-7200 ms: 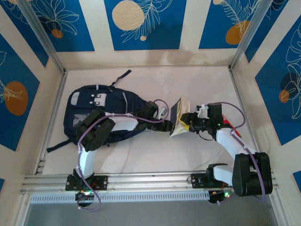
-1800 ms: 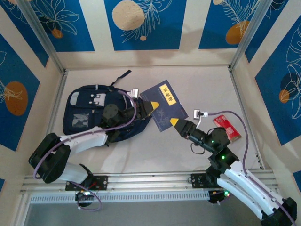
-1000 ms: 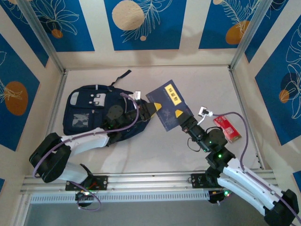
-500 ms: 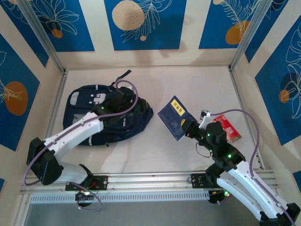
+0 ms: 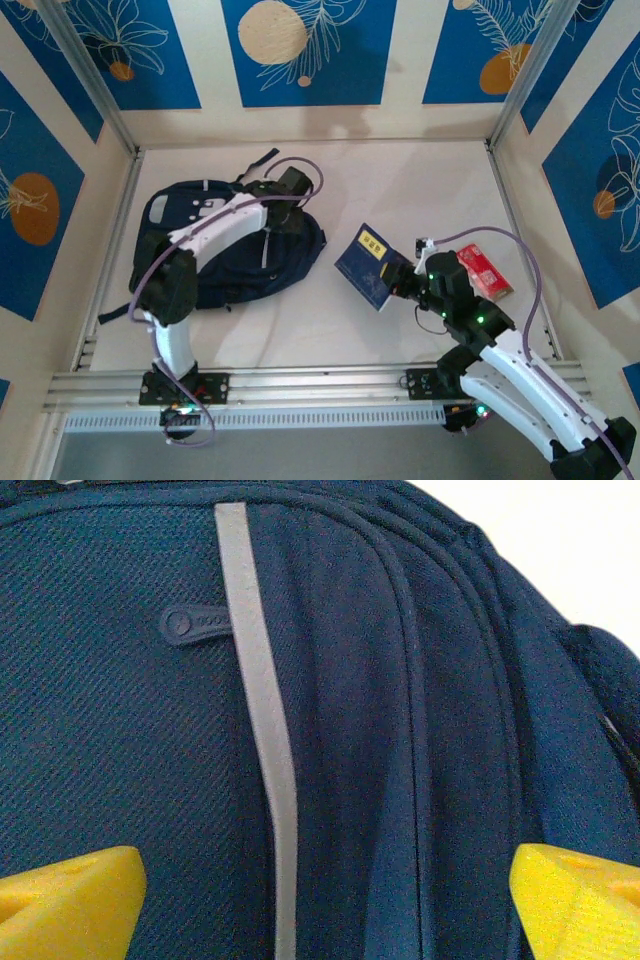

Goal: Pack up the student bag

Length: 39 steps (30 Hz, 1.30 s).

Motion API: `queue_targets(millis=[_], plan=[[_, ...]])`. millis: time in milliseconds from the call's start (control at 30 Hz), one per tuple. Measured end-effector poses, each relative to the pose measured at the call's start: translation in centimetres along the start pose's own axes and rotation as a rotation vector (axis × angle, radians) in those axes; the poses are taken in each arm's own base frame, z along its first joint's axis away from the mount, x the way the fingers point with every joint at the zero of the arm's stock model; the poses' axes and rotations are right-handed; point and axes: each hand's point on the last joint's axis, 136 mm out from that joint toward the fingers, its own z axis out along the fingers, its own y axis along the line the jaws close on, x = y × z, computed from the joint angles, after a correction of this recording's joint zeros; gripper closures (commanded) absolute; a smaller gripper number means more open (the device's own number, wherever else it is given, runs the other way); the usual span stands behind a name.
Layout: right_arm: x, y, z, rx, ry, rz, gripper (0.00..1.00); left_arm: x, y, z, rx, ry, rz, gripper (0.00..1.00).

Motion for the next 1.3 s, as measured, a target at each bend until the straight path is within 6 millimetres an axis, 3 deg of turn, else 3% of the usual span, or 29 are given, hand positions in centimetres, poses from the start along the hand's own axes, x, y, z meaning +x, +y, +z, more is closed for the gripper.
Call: queue_targets(millis=[133, 233, 433, 500, 633, 833, 1067, 1300], plan=[[0.4, -0.8, 0.0, 0.004, -0.005, 0.011, 1.0, 0.5, -0.3, 2.1, -0.046, 0.042, 0.031, 0.24], [0.9, -1.4, 0.2, 0.008, 0.011, 0.019, 1.0, 1.0, -0.3, 3.4, -0.065, 0.067, 0.036, 0.38], [1.2, -1.7, 0.3, 0.007, 0.024, 0.026, 1.0, 1.1, -1.0, 3.9, -0.028, 0.072, 0.024, 0.91], [1.1, -1.7, 0.0, 0.01, 0.021, 0.02, 1.0, 1.3, -1.3, 4.2, -0.009, 0.073, 0.025, 0.97], [0.3, -1.2, -1.2, 0.007, -0.002, -0.004, 1.0, 1.7, -1.8, 3.4, 0.06, 0.068, 0.038, 0.98], [-2.0, 0.9, -3.9, -0.038, -0.077, -0.042, 1.0, 3.1, -3.5, -0.8, 0.255, 0.069, 0.124, 1.0], [-4.0, 3.4, -7.1, -0.079, -0.128, -0.092, 1.0, 5.7, -6.7, -9.0, 0.6, 0.019, 0.262, 1.0], [-4.5, 4.9, -9.7, -0.127, -0.155, -0.106, 1.0, 4.0, -5.1, -17.4, 0.773, -0.127, 0.299, 1.0]])
